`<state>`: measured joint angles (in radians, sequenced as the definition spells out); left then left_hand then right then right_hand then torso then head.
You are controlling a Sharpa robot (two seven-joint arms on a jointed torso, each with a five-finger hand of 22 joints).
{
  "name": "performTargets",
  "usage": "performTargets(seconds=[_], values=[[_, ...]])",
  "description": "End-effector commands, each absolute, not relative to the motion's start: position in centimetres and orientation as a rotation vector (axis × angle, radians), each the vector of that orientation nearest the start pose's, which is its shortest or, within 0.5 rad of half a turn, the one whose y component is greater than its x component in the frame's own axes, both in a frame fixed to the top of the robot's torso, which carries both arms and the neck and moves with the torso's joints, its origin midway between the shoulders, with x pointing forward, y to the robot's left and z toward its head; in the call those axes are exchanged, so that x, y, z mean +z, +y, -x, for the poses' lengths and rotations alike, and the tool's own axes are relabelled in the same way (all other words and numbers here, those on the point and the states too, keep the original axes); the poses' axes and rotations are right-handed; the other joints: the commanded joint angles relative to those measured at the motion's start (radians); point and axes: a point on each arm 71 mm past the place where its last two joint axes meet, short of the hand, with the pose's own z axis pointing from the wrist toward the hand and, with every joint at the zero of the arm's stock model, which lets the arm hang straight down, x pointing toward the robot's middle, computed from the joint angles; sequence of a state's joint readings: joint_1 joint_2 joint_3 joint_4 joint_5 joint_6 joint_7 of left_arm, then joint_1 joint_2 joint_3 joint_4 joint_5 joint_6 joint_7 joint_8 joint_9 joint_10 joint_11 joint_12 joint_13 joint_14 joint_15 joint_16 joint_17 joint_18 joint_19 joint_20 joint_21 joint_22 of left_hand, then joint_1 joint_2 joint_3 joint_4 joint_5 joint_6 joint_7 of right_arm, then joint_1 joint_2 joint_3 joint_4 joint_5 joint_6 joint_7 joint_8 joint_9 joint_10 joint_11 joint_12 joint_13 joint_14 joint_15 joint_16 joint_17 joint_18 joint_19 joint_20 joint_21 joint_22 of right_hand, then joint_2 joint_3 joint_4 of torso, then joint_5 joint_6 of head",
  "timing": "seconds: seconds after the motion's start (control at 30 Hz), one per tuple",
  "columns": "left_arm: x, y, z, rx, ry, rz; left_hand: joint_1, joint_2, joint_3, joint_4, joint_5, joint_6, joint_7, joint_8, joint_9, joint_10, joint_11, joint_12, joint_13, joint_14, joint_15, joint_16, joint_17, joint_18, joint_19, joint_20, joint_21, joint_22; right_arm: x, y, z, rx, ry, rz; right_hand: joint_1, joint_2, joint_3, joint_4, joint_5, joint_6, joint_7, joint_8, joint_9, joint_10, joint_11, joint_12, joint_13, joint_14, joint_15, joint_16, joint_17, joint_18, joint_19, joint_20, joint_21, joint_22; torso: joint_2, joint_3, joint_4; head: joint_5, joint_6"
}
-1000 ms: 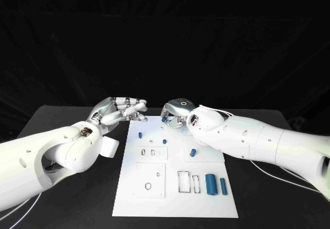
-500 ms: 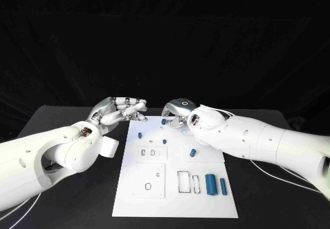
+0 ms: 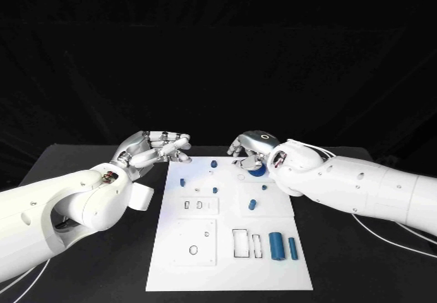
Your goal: Assemble the parts on the task board
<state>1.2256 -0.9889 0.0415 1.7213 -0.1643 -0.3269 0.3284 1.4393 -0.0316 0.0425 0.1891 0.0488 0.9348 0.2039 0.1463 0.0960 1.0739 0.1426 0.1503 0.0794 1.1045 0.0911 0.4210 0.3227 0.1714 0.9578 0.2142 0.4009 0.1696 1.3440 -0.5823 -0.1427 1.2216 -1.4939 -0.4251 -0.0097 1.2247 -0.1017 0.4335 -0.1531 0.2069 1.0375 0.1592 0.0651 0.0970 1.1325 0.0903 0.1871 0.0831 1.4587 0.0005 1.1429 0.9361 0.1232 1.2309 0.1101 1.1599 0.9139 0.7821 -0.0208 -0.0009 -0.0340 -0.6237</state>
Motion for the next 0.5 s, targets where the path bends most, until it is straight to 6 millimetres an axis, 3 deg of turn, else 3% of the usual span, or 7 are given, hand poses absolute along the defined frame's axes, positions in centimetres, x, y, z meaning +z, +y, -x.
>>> performTargets(seconds=[0.03,0.17,0.2,0.23,0.3,0.4,0.5], values=[[-12.0,22.0,-46.3,-1.582,1.423,0.905,0.001,0.007,-0.006,0.001,0.001,0.002,0.007,-0.004,-0.002,-0.003,0.007,-0.003,-0.001,-0.009,0.001,-0.004,0.001,0.01,-0.009,0.001,-0.004,-0.001,-14.5,-16.9,-54.5,0.659,1.527,0.133,0.008,-0.019,-0.025,0.0,0.007,-0.002,-0.006,0.008,0.001,0.127,-0.025,0.079,0.037,0.011,-0.012,0.013,0.014,0.008,0.014,-0.009,0.013,0.021,-0.008,0.0007,-0.0089,-0.002,0.004],[-12.1,22.3,-46.4,-1.572,1.421,0.91,0.001,0.007,-0.006,0.001,0.001,0.002,0.007,-0.004,-0.002,-0.003,0.007,-0.004,-0.001,-0.009,0.001,-0.004,0.001,0.01,-0.009,0.001,-0.004,-0.001,-14.3,-19.4,-54.5,0.633,1.585,0.056,-0.002,-0.051,-0.113,0.015,0.038,-0.011,-0.031,0.026,0.01,0.241,-0.056,0.296,0.198,0.037,-0.039,0.089,0.112,-0.011,0.066,-0.037,0.07,0.11,-0.012,0.0008,-0.0114,-0.001,0.005],[-12.1,22.4,-46.4,-1.571,1.421,0.911,0.001,0.007,-0.006,0.001,0.001,0.002,0.007,-0.004,-0.002,-0.003,0.007,-0.004,-0.001,-0.009,0.001,-0.004,0.001,0.01,-0.009,0.001,-0.004,-0.001,-14.4,-19.9,-54.5,0.625,1.599,0.044,0.013,-0.051,-0.152,0.02,0.054,-0.025,-0.036,0.039,0.017,0.219,-0.059,0.53,0.444,0.044,-0.044,0.125,0.156,-0.019,0.083,-0.041,0.09,0.141,-0.013,0.0013,-0.0105,-0.001,0.006],[-12.1,22.4,-46.5,-1.569,1.421,0.912,0.001,0.007,-0.006,0.001,0.001,0.002,0.007,-0.004,-0.002,-0.003,0.007,-0.004,-0.001,-0.009,0.001,-0.004,0.001,0.01,-0.009,0.001,-0.004,-0.001,-14.4,-20.3,-54.5,0.616,1.612,0.035,0.04,-0.045,-0.207,0.028,0.071,-0.047,-0.037,0.063,0.029,0.143,-0.064,0.791,0.716,0.049,-0.047,0.167,0.206,-0.027,0.102,-0.043,0.113,0.176,-0.013,0.0019,-0.0098,-0.001,0.006],[-12.1,22.5,-46.5,-1.566,1.42,0.914,0.0,0.007,-0.006,0.002,0.001,0.002,0.007,-0.004,-0.002,-0.003,0.007,-0.004,-0.001,-0.01,0.001,-0.004,0.001,0.01,-0.01,0.001,-0.004,-0.002,-14.5,-20.9,-54.6,0.602,1.632,0.025,0.014,-0.02,-0.228,0.058,0.073,-0.065,-0.026,0.073,0.033,0.192,-0.048,0.958,0.907,0.057,-0.032,0.213,0.276,-0.034,0.124,-0.039,0.144,0.227,-0.013,0.0036,-0.0092,0.001,0.004],[-12.2,22.6,-46.6,-1.562,1.419,0.918,0.0,0.007,-0.006,0.002,0.001,0.002,0.007,-0.004,-0.002,-0.003,0.007,-0.004,-0.001,-0.01,0.001,-0.004,0.001,0.01,-0.01,0.001,-0.004,-0.002,-14.7,-21.5,-54.7,0.572,1.659,0.028,0.004,-0.009,-0.257,0.077,0.081,-0.09,-0.021,0.096,0.042,0.231,-0.039,1.106,1.088,0.068,-0.026,0.272,0.361,-0.046,0.156,-0.031,0.189,0.298,-0.014,0.0048,-0.0089,0.001,0.003],[-12.2,22.7,-46.6,-1.559,1.418,0.921,-0.001,0.008,-0.007,0.002,0.001,0.002,0.007,-0.004,-0.002,-0.003,0.007,-0.004,-0.001,-0.01,0.001,-0.005,0.001,0.01,-0.01,0.001,-0.004,-0.002,-14.9,-22.0,-54.9,0.55,1.687,0.026,0.0,-0.005,-0.281,0.089,0.088,-0.109,-0.017,0.116,0.05,0.25,-0.035,1.166,1.165,0.074,-0.021,0.305,0.411,-0.054,0.173,-0.025,0.215,0.34,-0.013,0.0046,-0.0081,-0.001,0.004]])
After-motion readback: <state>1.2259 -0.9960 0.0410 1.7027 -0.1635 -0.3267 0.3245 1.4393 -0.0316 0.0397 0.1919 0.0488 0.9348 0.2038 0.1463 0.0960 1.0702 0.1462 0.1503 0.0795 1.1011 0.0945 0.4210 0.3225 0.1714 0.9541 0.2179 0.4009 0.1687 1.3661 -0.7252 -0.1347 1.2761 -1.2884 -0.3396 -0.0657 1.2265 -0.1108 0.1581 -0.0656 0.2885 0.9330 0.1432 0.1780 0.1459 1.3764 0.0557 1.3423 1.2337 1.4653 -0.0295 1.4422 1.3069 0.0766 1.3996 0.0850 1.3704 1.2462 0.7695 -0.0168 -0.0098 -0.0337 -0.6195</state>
